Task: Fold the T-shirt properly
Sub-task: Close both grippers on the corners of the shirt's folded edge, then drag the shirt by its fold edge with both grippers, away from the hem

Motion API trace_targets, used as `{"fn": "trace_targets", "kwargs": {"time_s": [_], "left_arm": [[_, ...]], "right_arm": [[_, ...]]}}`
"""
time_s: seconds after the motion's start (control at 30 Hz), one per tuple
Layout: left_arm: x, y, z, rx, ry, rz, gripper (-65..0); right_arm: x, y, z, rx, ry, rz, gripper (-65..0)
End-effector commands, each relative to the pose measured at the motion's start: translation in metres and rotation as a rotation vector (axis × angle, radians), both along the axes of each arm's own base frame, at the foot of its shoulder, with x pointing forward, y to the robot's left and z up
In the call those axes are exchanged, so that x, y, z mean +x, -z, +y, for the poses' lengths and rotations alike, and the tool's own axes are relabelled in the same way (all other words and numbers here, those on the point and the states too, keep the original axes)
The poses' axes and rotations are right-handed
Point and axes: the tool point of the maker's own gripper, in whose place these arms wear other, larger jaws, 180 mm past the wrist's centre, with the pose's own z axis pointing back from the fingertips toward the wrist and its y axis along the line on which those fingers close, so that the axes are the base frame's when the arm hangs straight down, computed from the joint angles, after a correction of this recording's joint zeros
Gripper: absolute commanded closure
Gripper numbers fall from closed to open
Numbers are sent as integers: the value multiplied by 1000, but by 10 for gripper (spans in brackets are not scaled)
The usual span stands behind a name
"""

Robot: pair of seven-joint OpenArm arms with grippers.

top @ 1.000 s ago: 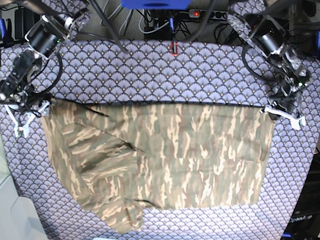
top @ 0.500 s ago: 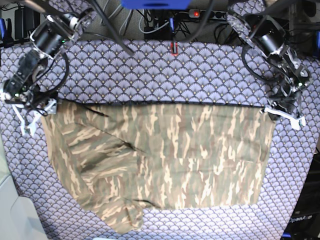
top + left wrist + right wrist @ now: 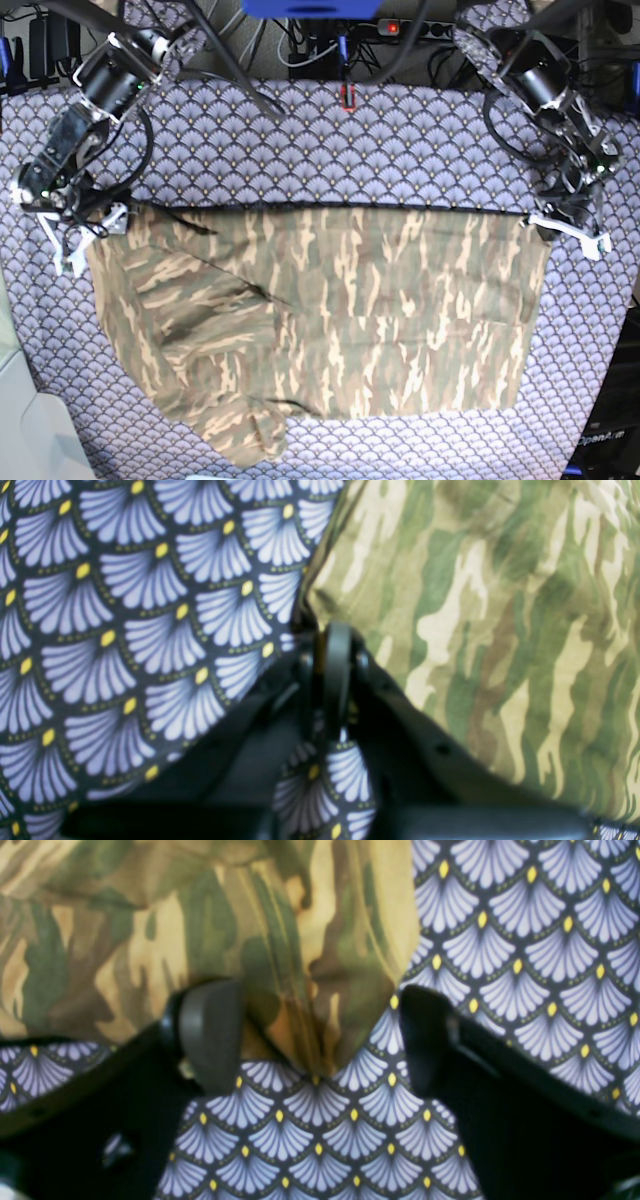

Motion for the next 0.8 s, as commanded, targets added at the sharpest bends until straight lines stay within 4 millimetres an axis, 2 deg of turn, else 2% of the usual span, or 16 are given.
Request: {"fn": "trace_targets", "kwargs": {"time_s": [0.0,0.07,0.23,0.3,0.33,0.47,0.63,0.77], "left_arm": [[3,-7,5,19,-1,-3,0],[3,-7,5,19,-1,-3,0],[4,-7,5,21,0,-3,0],[3,-7,7,25,-1,0,0],[2,-7,8,26,-1,0,0],[-1,-4,9,32,0,13,0],[-7,0,12,70,19,55,0],[-9,2,12,74,22,64,0]], "right_arm": [[15,-16,-3,5,5,-70,-391],[16,-15,1,29,3,-83,-322],[11,6,10,77,-12,-27,-128],[7,9,5,72,-9,-14,-27],[7,9,5,70,-9,-14,0],[-4,14,-1,60,-2,5,0],[-8,10,-19,27,7,11,0],[-19,2,-34,-29,15,9,0]]}}
